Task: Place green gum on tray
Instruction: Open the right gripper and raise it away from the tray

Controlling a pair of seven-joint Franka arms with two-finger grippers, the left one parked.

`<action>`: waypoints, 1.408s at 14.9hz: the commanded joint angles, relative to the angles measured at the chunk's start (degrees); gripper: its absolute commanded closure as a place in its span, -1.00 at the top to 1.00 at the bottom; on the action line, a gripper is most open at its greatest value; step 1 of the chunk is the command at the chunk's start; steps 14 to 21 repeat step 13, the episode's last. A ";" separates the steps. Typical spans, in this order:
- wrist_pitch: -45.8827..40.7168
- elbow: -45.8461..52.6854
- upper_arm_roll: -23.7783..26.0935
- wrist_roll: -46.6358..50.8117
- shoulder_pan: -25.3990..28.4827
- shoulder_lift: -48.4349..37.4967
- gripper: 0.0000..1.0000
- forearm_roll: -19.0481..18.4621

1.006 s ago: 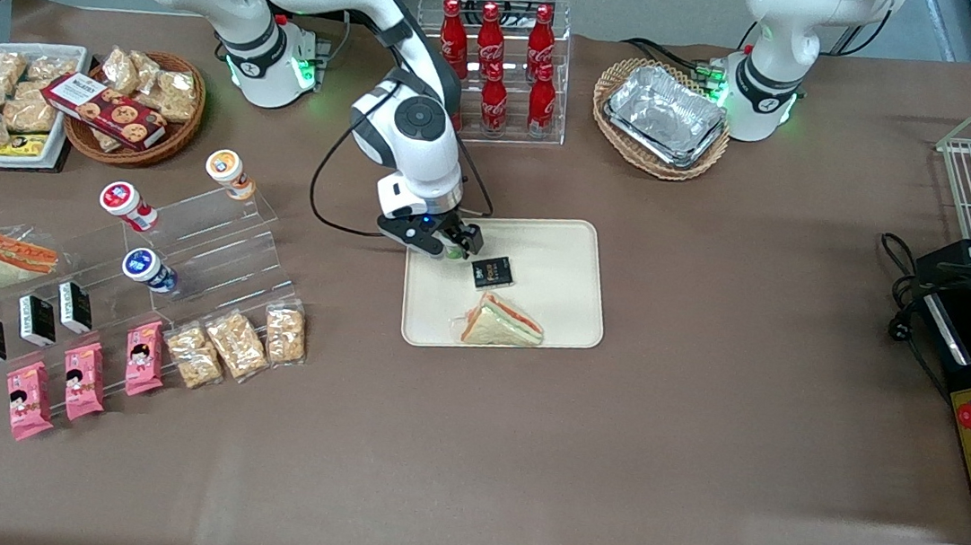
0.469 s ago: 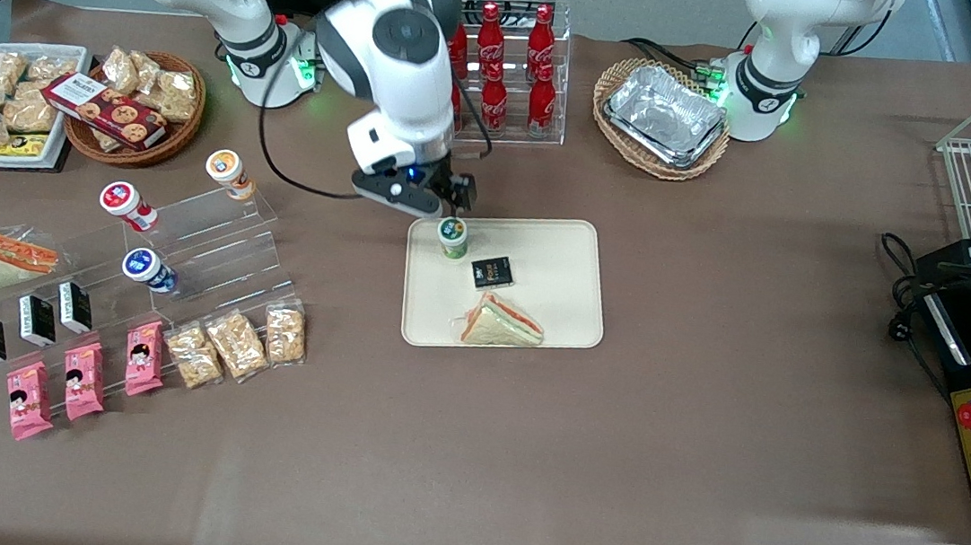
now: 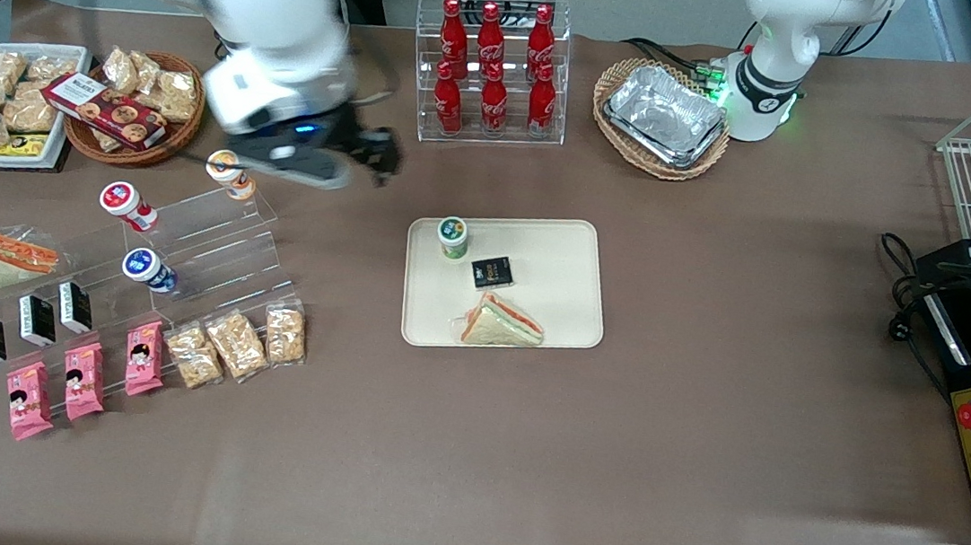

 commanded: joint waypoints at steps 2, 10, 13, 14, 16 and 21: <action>-3.40 0.87 0.84 -25.81 -15.86 -2.08 1.00 1.42; -3.06 0.43 0.58 -45.03 -31.80 -1.03 1.00 1.60; -3.15 0.87 0.32 -45.11 -32.07 -0.59 1.00 1.51; -3.15 0.87 0.32 -45.11 -32.07 -0.59 1.00 1.51; -3.15 0.87 0.32 -45.11 -32.07 -0.59 1.00 1.51; -3.15 0.87 0.32 -45.11 -32.07 -0.59 1.00 1.51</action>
